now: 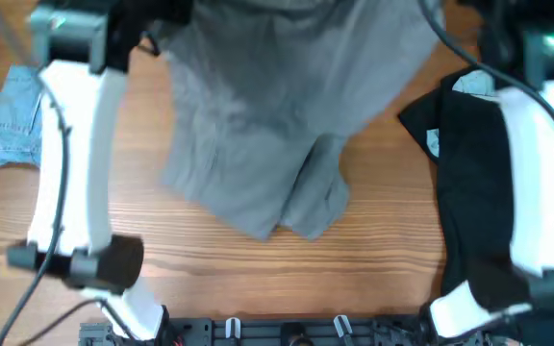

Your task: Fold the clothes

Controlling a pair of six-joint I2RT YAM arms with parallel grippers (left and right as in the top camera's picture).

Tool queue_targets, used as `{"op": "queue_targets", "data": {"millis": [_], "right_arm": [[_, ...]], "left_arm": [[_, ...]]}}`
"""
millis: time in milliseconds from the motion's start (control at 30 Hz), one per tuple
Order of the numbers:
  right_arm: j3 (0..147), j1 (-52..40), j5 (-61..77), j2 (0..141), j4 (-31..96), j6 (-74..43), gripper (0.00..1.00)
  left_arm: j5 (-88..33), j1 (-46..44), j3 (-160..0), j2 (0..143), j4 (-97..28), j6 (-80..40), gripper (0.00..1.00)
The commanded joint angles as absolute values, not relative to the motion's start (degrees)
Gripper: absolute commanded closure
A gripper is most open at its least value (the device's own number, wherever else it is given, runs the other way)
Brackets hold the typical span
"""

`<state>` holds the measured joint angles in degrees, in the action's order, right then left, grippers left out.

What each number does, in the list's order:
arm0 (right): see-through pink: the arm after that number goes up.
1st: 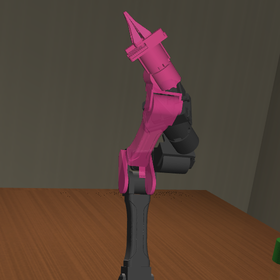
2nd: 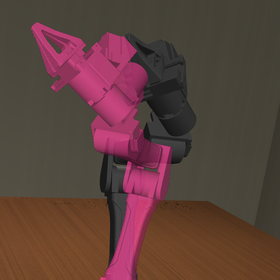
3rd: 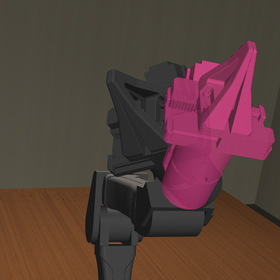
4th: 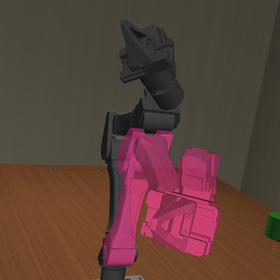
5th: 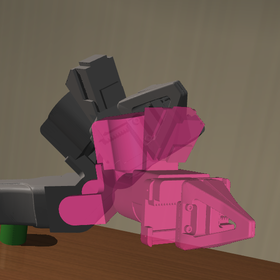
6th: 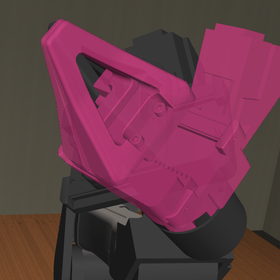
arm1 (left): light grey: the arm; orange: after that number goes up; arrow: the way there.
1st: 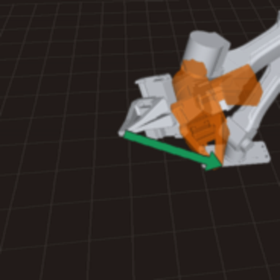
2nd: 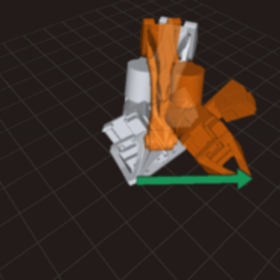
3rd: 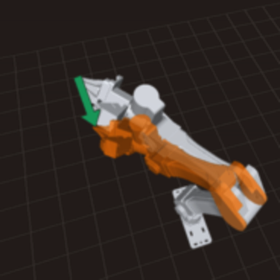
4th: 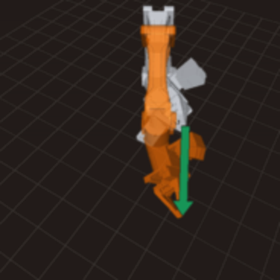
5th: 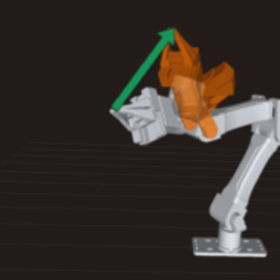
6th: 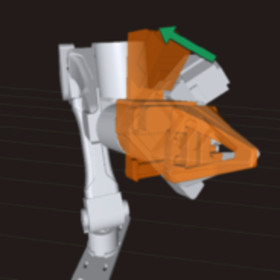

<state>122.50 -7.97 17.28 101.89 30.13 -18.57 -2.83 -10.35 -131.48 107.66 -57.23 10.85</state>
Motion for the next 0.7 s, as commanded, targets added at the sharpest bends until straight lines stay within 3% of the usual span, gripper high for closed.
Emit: {"op": "queue_targets", "data": {"millis": [0, 133, 367, 533, 667], "right_arm": [[124.36, -6.50, 21.65, 99.07, 22.15, -19.44, 0.96], [126.50, -1.52, 21.45, 92.38, 24.91, -17.96, 0.96], [126.13, -0.80, 21.50, 91.33, 56.60, -6.76, 0.96], [126.04, -1.32, 14.98, 99.50, 81.95, -4.14, 0.96], [126.04, -1.32, 10.28, 100.55, 92.14, -3.25, 0.96]], "left_arm": [[-2.92, -9.34, -138.12, 104.97, -48.23, 12.12, 0.96], [-1.85, -9.34, -157.10, 101.73, -53.74, 13.74, 0.96], [-8.34, -9.52, -161.47, 103.00, -95.64, 12.84, 0.96], [-12.19, -10.79, -143.44, 103.24, -96.53, 3.97, 0.96], [-12.19, -15.35, -122.17, 97.25, -96.53, 0.89, 0.96]]}}
